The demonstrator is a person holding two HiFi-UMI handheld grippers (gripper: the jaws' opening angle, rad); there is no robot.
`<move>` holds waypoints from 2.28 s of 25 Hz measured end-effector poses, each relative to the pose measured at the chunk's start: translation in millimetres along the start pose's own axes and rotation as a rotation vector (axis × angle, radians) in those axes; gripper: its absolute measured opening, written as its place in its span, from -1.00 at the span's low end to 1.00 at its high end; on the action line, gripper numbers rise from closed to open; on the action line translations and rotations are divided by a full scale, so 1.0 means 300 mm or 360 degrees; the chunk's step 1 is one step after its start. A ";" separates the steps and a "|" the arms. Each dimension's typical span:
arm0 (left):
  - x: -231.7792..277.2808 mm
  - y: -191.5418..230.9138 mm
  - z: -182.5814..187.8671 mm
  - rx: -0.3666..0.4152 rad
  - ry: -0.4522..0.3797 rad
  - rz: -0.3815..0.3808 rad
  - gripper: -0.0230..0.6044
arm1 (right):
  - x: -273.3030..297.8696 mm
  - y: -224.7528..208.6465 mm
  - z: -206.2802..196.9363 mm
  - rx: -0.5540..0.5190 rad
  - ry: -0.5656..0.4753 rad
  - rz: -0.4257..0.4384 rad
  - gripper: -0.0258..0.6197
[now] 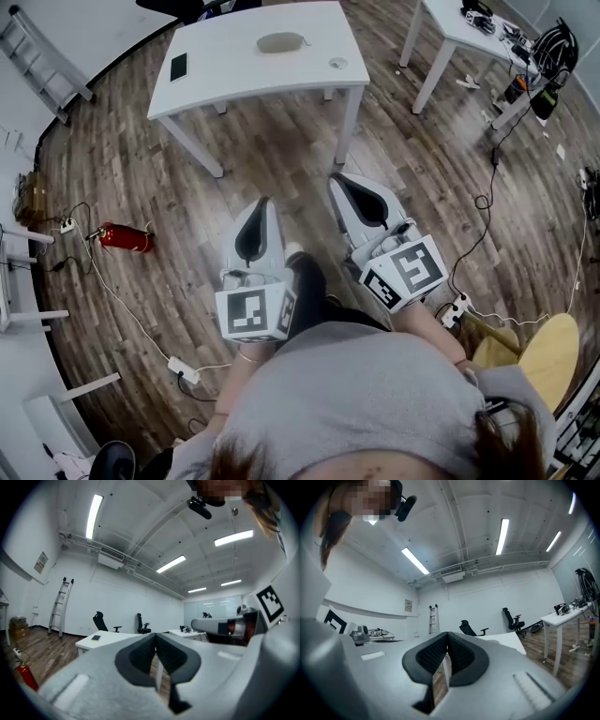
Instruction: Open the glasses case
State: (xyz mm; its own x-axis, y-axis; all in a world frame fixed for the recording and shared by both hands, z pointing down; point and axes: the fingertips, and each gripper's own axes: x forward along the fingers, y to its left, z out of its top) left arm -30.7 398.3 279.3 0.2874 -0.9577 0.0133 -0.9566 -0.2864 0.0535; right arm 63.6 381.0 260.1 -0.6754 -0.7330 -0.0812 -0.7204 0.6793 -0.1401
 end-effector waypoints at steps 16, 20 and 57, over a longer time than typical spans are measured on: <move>0.584 0.336 0.004 0.0038 0.0013 -0.0063 -0.94 | 0.559 -0.326 -0.041 0.0011 0.0019 -0.0058 -0.90; 0.769 0.444 0.033 0.0067 0.0012 -0.0107 -0.94 | 0.749 -0.424 -0.025 0.0010 0.0015 -0.0090 -0.90; 1.923 0.792 -0.085 0.0128 0.0259 -0.0158 -0.92 | 1.583 -1.279 -0.033 0.0019 0.0144 -0.0063 -0.90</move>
State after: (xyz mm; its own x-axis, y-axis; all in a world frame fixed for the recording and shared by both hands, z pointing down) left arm -91.1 -221.4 325.2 0.3780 -0.9094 0.1733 -0.9221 -0.3865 -0.0170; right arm 17.7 -227.6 285.1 -0.6583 -0.7526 0.0143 -0.7452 0.6489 -0.1534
